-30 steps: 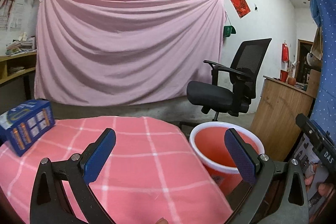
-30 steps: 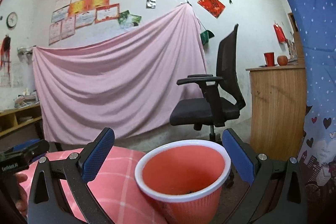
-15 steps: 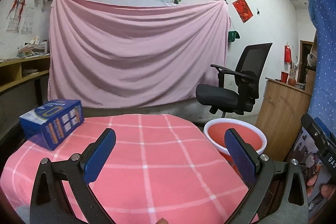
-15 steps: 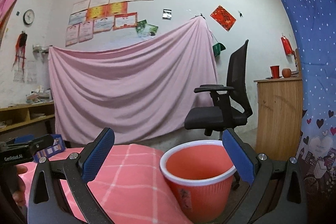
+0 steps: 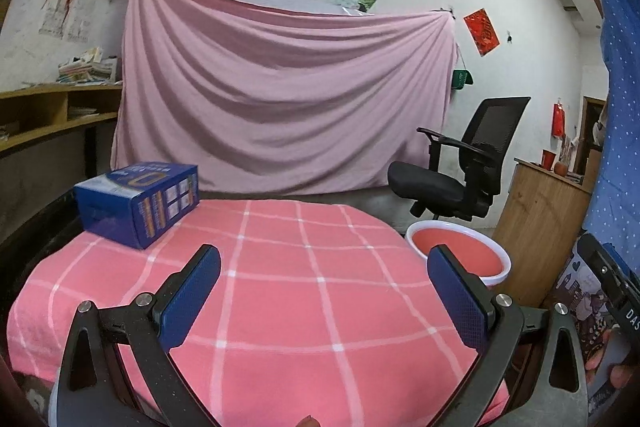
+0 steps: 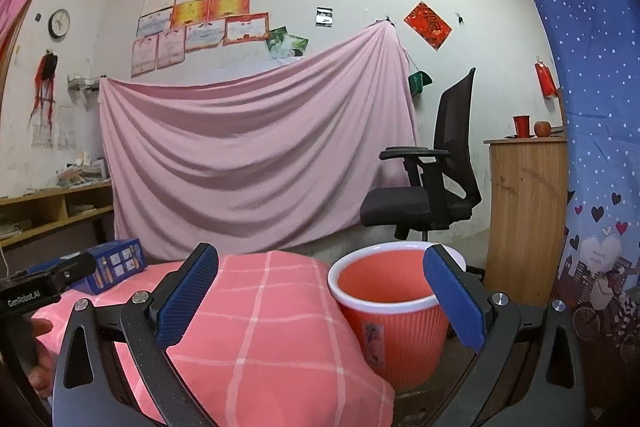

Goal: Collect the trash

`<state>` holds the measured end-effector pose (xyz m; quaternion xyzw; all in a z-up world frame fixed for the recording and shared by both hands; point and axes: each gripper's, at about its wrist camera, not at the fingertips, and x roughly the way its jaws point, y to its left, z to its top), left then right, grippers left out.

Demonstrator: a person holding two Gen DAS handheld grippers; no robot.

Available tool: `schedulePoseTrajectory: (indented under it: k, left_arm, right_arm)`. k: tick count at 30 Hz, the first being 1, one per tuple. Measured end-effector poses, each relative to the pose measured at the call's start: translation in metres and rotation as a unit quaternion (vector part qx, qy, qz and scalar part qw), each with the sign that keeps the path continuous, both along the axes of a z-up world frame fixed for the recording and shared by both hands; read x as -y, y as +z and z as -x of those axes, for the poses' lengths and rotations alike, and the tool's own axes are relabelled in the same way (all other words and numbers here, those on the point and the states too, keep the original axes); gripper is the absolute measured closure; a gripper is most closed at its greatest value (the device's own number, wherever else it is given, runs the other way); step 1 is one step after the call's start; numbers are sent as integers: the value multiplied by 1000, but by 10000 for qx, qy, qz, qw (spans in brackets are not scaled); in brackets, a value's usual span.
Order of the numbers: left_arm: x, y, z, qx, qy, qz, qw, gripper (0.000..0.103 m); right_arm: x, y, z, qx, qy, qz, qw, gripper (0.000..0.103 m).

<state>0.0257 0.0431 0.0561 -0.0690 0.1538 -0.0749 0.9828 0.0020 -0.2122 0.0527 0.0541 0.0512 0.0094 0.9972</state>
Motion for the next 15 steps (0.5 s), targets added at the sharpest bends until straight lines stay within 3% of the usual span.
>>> schedulePoseTrajectory:
  k: [15]
  left_arm:
    - [-7,-20,36,128,357,-266,9989,2]
  right_arm:
    - [-25,-22,17,-81,186,177,9996,0]
